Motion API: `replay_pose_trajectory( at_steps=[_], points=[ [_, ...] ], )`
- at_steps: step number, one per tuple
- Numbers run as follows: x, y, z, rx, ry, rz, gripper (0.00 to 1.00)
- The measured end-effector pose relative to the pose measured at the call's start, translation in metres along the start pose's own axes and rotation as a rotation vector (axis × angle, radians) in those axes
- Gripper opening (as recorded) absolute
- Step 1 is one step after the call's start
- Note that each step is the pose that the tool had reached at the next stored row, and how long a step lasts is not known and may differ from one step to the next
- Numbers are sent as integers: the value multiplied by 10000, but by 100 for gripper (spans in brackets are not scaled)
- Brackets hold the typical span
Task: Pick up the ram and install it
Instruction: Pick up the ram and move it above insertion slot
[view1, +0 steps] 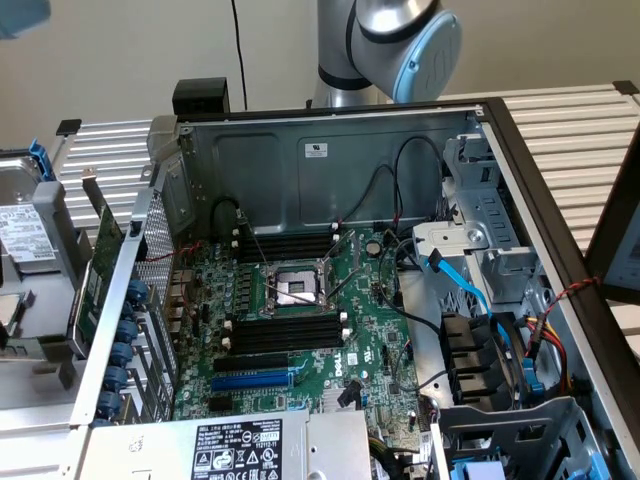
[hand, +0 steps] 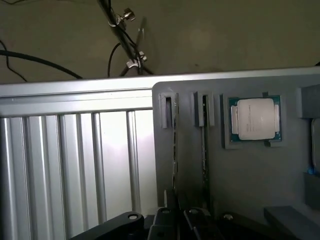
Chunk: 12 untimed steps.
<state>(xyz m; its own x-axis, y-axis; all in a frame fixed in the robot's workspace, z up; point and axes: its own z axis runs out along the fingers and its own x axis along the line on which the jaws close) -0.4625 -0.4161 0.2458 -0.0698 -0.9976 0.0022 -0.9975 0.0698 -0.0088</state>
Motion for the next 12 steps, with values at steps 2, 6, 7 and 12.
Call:
replay_pose_trajectory(
  at_steps=[2, 6, 7, 12],
  points=[
    [8, -2, -94, -1, 1, 0, 13],
    [31, -4, -223, 50, -4, -70, 13],
    [34, -4, -253, 66, -6, -93, 13],
    [60, -11, -393, 125, -12, -206, 13]
  ],
)
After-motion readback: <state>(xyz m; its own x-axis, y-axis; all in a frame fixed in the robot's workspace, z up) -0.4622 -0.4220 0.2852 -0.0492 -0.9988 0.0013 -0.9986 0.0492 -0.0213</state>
